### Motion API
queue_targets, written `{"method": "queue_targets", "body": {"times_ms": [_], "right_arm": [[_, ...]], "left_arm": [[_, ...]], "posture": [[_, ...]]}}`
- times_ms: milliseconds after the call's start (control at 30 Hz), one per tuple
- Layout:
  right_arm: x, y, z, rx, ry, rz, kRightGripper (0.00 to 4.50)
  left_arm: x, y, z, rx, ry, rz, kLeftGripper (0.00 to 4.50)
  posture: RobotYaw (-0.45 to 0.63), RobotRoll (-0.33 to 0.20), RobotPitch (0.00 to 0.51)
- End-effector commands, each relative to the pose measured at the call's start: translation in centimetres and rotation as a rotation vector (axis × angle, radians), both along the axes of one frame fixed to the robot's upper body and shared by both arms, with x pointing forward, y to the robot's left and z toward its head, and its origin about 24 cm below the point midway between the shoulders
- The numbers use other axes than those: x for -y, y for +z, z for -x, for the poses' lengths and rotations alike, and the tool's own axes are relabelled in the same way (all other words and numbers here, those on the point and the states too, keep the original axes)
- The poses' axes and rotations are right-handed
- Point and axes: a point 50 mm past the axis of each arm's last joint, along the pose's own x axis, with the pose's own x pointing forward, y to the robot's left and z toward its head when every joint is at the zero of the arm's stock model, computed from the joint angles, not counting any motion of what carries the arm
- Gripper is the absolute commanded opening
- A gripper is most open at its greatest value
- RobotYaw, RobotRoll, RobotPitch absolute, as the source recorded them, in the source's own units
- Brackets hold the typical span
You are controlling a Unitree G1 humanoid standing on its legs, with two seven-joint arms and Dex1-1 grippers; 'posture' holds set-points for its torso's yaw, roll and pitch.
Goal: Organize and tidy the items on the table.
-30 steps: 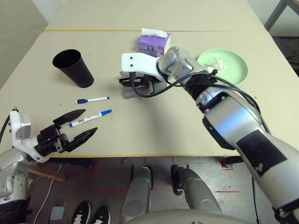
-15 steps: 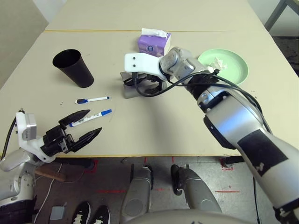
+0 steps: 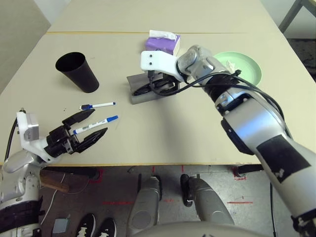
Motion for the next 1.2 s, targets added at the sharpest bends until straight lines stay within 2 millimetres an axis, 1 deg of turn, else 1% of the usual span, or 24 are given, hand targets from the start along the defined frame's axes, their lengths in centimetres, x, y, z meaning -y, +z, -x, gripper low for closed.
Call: {"method": "queue_targets", "body": {"times_ms": [33, 233, 400, 567, 667, 767, 1100, 1200], "right_arm": [[-0.2, 0.2, 0.1, -0.011, -0.007, -0.051, 4.47], [0.6, 0.6, -0.2, -0.028, -0.058, -0.106, 4.47], [1.7, -0.1, -0.5, -0.050, -0.091, -0.087, 4.47], [2.2, -1.0, -0.7, -0.051, -0.123, -0.090, 4.47], [2.4, -1.6, -0.9, -0.021, -0.159, -0.124, 4.47], [2.5, -1.5, -1.1, -0.002, -0.178, -0.140, 4.47], [3.2, -1.3, -1.2, -0.027, -0.188, -0.150, 4.47], [3.8, -1.0, -1.3, -0.023, -0.202, -0.161, 4.47]], "left_arm": [[0.0, -0.5, -0.1, -0.021, -0.008, -0.011, 4.50], [0.1, -0.4, -0.5, -0.011, -0.012, -0.013, 4.50], [0.0, -0.2, -0.6, 0.002, -0.004, -0.020, 4.50], [0.0, -0.1, -0.5, 0.007, 0.000, -0.020, 4.50], [0.0, -0.2, -0.2, 0.005, 0.005, -0.019, 4.50], [0.1, -0.2, -0.3, 0.005, 0.007, -0.019, 4.50], [0.1, 0.2, -0.8, 0.019, 0.007, -0.026, 4.50], [0.2, 0.3, -1.1, 0.027, 0.008, -0.023, 4.50]], "posture": [[0.06, 0.000, 0.227], [0.06, 0.000, 0.229], [0.07, 0.000, 0.228], [0.08, 0.000, 0.231], [0.08, 0.000, 0.232], [0.08, 0.000, 0.234], [0.06, 0.000, 0.223], [0.06, 0.000, 0.217]]}}
